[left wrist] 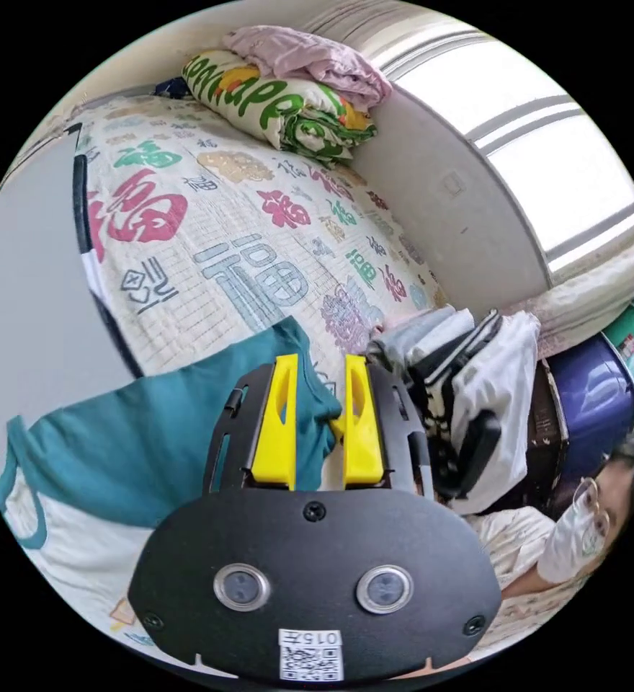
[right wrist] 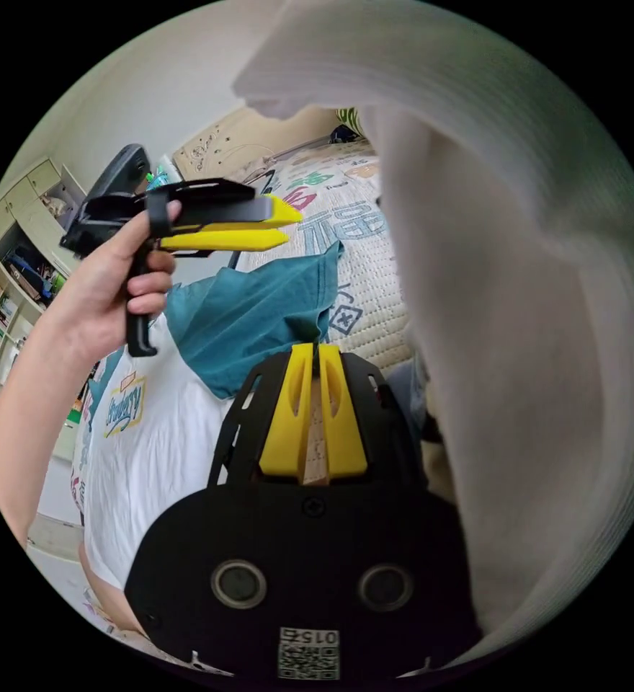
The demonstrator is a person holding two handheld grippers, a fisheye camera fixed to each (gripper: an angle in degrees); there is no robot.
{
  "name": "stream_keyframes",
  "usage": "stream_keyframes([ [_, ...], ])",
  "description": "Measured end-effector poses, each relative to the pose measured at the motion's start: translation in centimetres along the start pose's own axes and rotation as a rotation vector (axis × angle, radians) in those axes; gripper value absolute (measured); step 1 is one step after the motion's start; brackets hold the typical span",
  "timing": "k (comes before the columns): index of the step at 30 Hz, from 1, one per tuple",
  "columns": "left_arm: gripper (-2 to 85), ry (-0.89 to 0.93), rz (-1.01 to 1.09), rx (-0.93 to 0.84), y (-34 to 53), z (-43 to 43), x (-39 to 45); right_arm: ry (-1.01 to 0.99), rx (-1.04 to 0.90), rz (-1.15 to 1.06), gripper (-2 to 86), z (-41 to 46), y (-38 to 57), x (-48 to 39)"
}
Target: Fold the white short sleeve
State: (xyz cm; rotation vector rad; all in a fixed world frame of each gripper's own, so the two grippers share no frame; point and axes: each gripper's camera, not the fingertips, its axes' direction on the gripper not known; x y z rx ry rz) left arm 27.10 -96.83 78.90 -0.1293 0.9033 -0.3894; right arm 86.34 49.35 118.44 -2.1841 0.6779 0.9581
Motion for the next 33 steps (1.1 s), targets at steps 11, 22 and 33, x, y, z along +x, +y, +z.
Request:
stream_keyframes([
  [11,7.8,-0.249,-0.006,-0.082,-7.8,10.8,2.9,-0.014,-0.004,-0.012,-0.4,-3.0,0.8,-0.6],
  [22,7.4,-0.41,-0.012,-0.079,-9.2,12.1,2.1,-0.022,-0.003,-0.019,-0.3,-6.8,4.7,1.4],
  [33,-0.3,-0.203,0.047,0.237,2.4,-5.8,-2.0,-0.184,0.131,-0.23,-0.6,-14.5,13.1,3.6],
])
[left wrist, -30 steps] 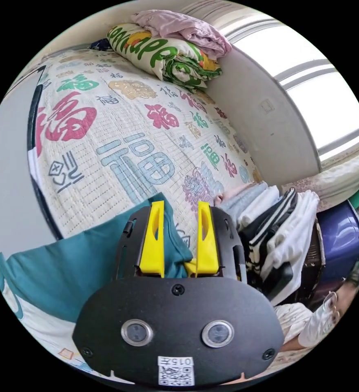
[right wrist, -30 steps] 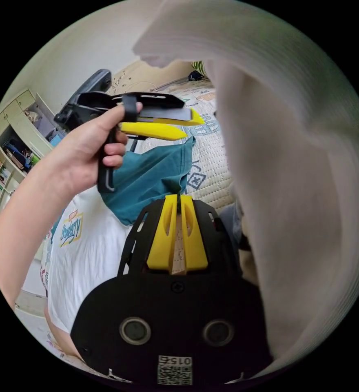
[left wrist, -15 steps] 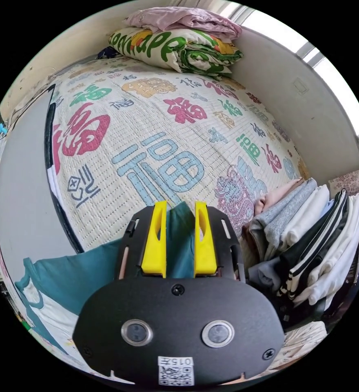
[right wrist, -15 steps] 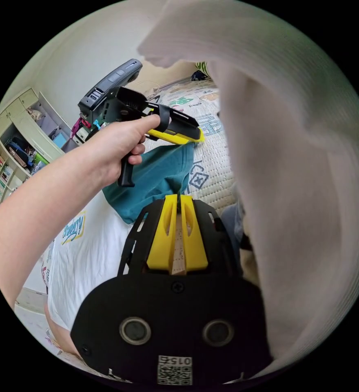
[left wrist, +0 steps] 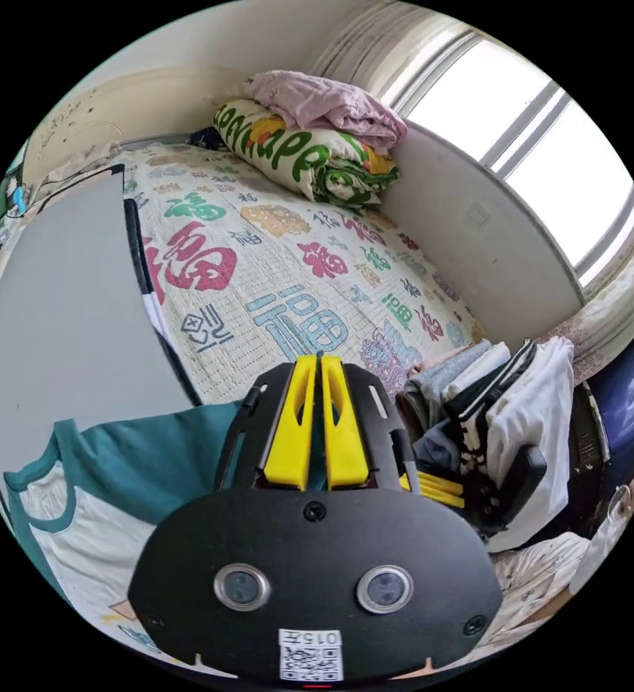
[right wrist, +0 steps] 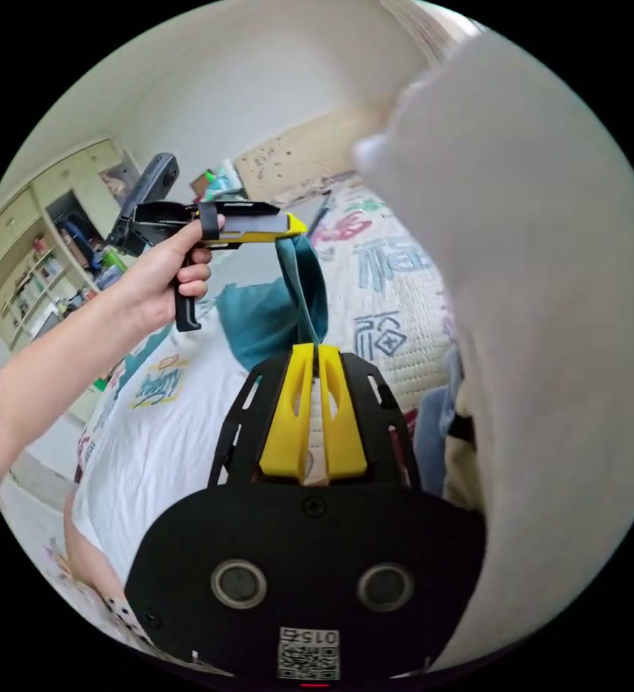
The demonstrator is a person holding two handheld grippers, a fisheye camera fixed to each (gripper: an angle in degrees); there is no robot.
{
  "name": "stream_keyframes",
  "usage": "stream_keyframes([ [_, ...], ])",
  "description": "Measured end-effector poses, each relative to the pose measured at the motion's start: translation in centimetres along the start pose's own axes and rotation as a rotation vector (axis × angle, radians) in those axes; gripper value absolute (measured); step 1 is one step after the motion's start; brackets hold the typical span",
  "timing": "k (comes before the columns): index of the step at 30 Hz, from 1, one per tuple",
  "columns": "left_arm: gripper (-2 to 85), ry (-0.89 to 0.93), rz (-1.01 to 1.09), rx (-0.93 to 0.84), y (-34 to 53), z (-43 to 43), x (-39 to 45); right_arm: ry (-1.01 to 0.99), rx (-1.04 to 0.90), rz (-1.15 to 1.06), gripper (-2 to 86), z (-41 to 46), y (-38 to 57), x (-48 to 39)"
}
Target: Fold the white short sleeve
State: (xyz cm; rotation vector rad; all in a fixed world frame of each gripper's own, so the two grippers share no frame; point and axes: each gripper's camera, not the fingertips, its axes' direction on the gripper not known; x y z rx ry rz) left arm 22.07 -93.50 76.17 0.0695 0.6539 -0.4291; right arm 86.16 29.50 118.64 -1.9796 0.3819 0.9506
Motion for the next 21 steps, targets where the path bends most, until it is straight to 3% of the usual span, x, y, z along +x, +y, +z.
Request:
stream_keyframes([
  [4,-0.3,-0.066,0.046,0.001,8.6,-10.4,-2.6,-0.258,0.076,-0.256,-0.8,-4.4,4.2,-2.4],
  [7,-0.3,-0.093,0.034,-0.014,14.6,-14.4,-4.1,-0.416,0.024,-0.435,-0.8,-6.2,6.9,-3.7],
  [11,-0.2,-0.097,-0.027,-0.064,24.4,-16.7,-6.8,-0.484,-0.099,-0.566,-0.9,-7.6,9.9,-4.1],
  [16,0.5,-0.105,-0.104,-0.12,31.5,-16.3,-9.9,-0.542,-0.203,-0.632,-0.7,-8.4,12.5,-3.7],
  [21,4.8,-0.152,-0.096,-0.137,32.9,-18.4,-10.5,-0.43,-0.131,-0.484,3.4,-9.2,12.9,-0.4],
])
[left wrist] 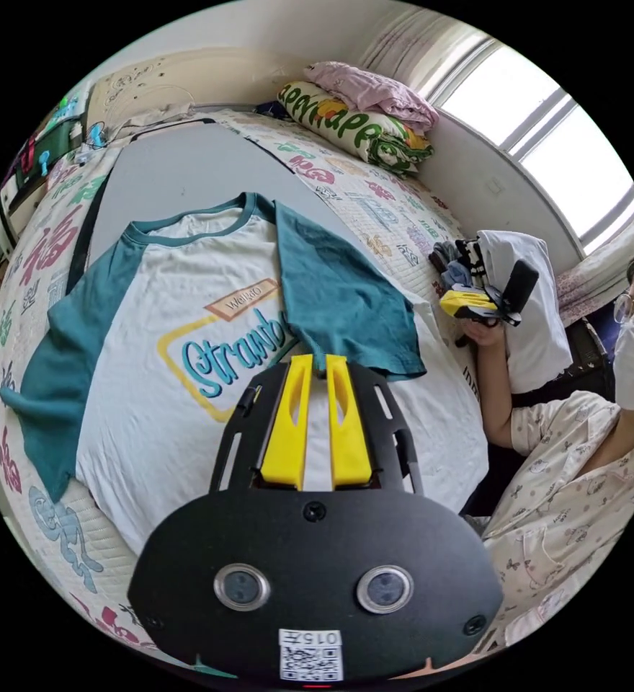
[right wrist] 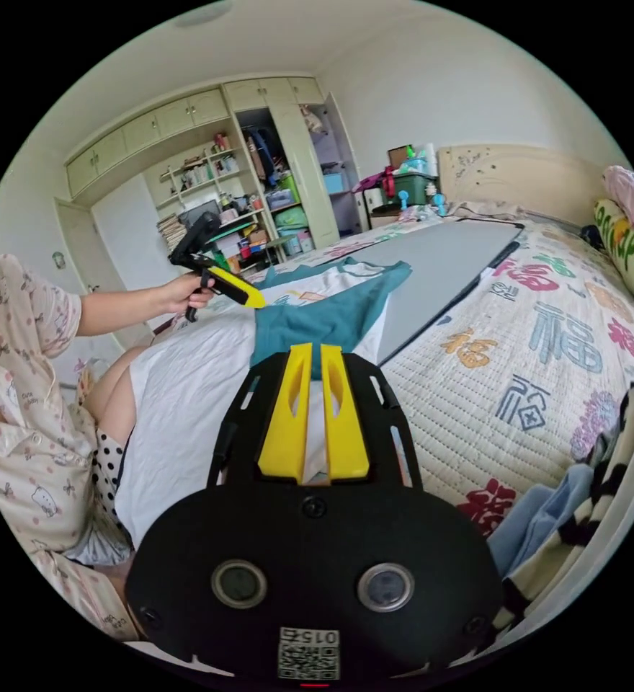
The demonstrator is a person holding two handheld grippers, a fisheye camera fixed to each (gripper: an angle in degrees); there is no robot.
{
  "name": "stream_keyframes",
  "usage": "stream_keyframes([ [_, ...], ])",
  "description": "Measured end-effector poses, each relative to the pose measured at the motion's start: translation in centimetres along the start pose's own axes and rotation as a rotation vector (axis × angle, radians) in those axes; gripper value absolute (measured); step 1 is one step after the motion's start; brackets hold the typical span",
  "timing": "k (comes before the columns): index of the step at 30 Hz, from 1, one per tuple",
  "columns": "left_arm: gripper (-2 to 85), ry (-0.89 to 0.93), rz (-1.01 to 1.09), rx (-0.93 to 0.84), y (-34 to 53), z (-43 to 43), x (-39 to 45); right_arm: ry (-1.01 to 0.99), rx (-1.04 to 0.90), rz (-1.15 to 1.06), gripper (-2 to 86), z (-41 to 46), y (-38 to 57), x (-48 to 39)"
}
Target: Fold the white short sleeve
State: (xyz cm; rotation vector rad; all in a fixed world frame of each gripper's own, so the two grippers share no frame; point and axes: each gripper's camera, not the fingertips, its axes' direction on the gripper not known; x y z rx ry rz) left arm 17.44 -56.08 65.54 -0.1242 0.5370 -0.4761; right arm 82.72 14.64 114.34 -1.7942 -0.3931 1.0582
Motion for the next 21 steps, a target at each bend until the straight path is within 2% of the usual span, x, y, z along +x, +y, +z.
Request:
stream_keyframes([
  [3,6.1,-0.046,0.028,0.065,0.3,-1.7,0.8,0.013,-0.035,-0.008,6.5,0.5,0.7,-0.2],
  [7,5.9,-0.009,0.065,0.094,-0.9,-0.9,0.9,0.039,-0.069,-0.018,7.7,1.1,1.4,-0.3],
  [15,8.7,0.117,-0.108,0.157,-12.0,4.4,-5.6,0.061,-0.108,-0.01,8.2,1.9,2.1,0.9],
  [21,8.9,0.052,-0.162,0.08,-20.2,9.8,-6.8,0.108,-0.158,0.024,7.1,3.0,2.3,2.6],
])
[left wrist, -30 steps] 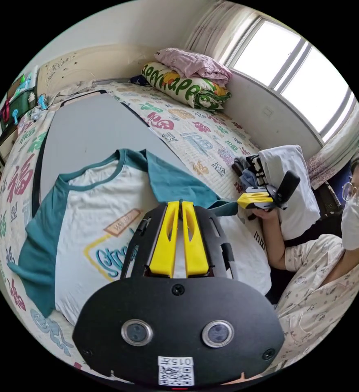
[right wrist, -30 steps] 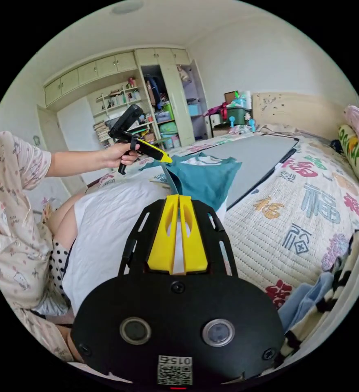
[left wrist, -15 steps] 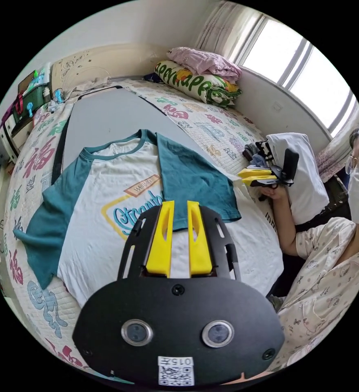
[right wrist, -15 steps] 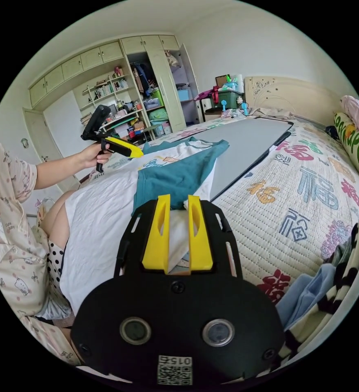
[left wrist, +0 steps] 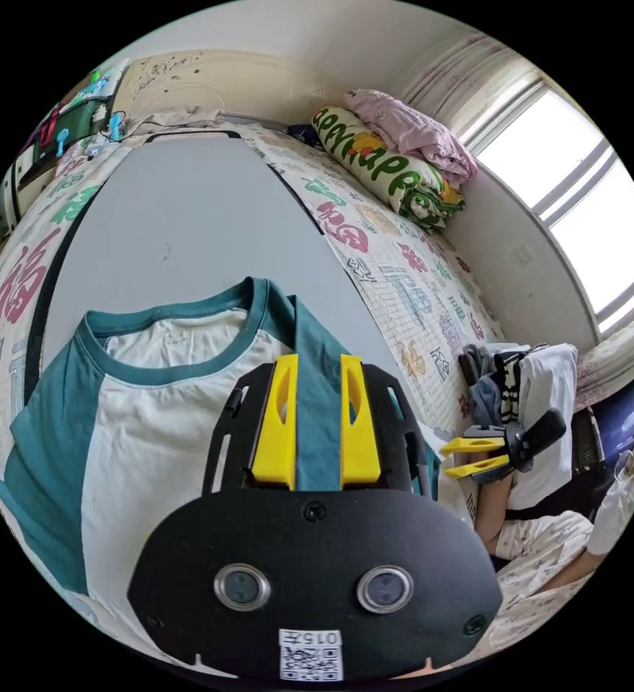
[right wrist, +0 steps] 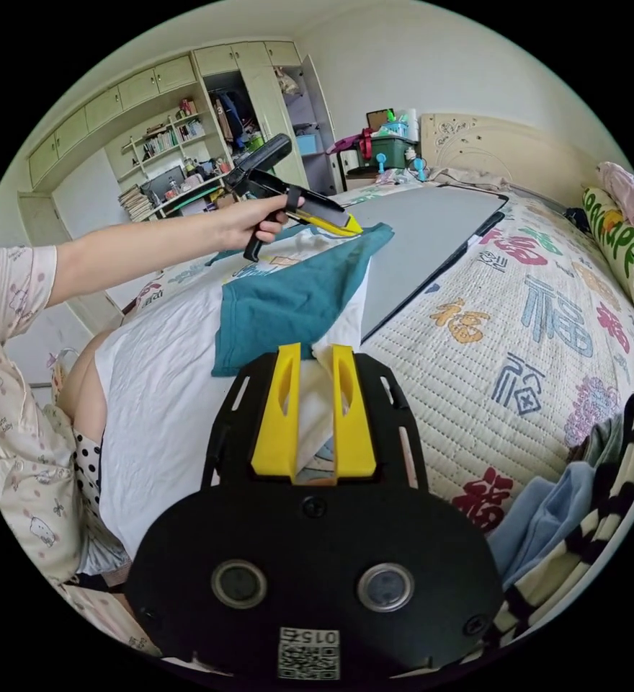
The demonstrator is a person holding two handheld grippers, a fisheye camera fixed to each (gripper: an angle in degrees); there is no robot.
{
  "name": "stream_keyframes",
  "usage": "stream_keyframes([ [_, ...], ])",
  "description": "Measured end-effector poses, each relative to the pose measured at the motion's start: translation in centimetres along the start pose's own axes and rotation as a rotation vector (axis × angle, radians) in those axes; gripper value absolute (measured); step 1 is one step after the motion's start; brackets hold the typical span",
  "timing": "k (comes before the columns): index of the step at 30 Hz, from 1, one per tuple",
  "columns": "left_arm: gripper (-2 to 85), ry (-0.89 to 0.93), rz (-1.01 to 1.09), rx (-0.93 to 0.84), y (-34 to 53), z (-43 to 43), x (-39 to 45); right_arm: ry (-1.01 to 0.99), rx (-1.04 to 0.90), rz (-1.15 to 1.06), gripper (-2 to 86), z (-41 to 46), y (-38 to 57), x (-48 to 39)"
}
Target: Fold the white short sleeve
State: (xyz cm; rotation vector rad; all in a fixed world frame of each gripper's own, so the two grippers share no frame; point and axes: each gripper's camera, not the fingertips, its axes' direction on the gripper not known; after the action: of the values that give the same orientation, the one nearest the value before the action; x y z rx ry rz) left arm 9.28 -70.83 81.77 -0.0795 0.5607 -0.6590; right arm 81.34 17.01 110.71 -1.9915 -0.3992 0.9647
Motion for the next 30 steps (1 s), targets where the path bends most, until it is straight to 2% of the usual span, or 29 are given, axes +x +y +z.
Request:
stream_keyframes([
  [2,8.8,-0.001,-0.01,-0.029,-1.4,1.7,0.3,0.006,-0.01,0.051,6.5,0.2,0.1,1.6],
  [6,7.4,-0.135,0.059,-0.041,-3.3,3.2,2.9,-0.013,-0.006,0.104,6.2,-0.1,0.7,4.0],
  [9,7.9,-0.17,0.099,-0.05,-3.5,3.0,4.7,-0.019,-0.007,0.128,5.7,-0.2,1.2,5.5],
  [13,8.6,-0.144,0.194,-0.044,-0.9,0.7,7.5,-0.025,-0.003,0.131,5.5,-0.4,2.1,7.2],
  [18,9.1,-0.008,0.292,-0.12,7.8,-3.3,9.9,-0.013,0.054,0.1,5.9,-2.4,3.8,8.3],
  [21,10.4,-0.017,0.242,-0.124,13.0,-5.9,8.9,0.009,0.139,0.007,7.2,-4.4,4.9,7.3],
  [24,10.7,-0.045,0.163,-0.068,17.7,-8.4,7.3,-0.116,0.206,-0.186,7.8,-5.7,6.0,4.6],
  [26,10.8,-0.044,0.126,-0.075,19.7,-8.8,6.5,-0.161,0.147,-0.306,7.8,-4.8,6.5,3.2],
  [30,10.8,-0.03,0.063,-0.07,23.4,-9.4,5.6,-0.107,0.017,-0.353,8.4,-2.1,6.9,3.3],
])
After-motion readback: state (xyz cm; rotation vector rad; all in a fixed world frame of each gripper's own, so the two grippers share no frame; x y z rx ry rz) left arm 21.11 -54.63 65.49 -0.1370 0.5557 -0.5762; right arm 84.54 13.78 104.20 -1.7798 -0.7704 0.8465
